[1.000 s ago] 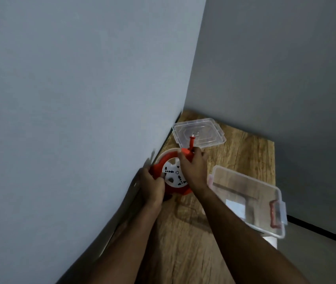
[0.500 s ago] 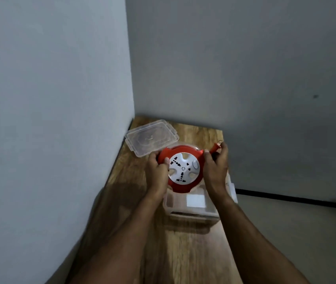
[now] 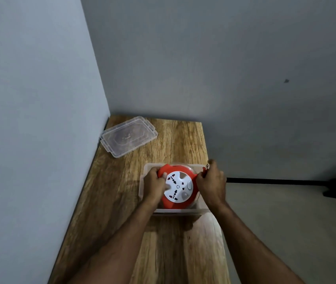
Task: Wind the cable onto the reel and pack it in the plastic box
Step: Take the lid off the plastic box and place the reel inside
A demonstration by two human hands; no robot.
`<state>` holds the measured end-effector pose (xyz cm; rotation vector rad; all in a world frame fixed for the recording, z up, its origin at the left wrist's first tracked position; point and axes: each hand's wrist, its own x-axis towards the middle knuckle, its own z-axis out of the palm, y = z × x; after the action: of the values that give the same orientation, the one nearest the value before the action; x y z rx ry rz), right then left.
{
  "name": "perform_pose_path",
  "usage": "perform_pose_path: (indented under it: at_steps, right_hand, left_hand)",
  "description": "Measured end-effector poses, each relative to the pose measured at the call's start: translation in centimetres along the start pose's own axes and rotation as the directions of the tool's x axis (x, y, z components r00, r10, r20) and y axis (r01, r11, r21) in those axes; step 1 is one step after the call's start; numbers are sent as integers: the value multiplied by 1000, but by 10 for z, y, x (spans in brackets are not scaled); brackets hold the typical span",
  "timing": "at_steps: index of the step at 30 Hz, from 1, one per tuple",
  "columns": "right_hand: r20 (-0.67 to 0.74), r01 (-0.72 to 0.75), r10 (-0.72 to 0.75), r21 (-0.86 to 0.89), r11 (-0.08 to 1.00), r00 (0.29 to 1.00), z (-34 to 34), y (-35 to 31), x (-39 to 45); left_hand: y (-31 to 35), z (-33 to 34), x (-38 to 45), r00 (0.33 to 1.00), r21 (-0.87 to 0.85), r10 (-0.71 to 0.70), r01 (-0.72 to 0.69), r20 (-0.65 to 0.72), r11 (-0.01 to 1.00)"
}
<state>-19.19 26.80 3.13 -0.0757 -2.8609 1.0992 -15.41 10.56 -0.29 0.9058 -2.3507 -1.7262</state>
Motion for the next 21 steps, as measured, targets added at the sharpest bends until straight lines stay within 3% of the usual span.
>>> perform_pose_path:
  at_steps: [8, 12, 17, 21]
  right_hand:
    - [155, 149, -97, -374, 916, 983, 14, -3, 1]
    - [189, 205, -133, -437, 876, 973, 21, 3, 2]
    - [220, 285, -198, -502, 816, 955, 28, 11, -2]
    - [341, 384, -226, -525, 759, 912, 36, 17, -4]
  left_hand:
    - [-3, 2, 7, 999, 189, -27, 18, 46, 982]
    - [-1, 4, 8, 999, 233, -32, 22, 38, 972]
    - [-7, 6, -3, 990, 429, 139, -125, -2, 894]
    - [-13, 3, -4, 975, 547, 219, -206, 42, 812]
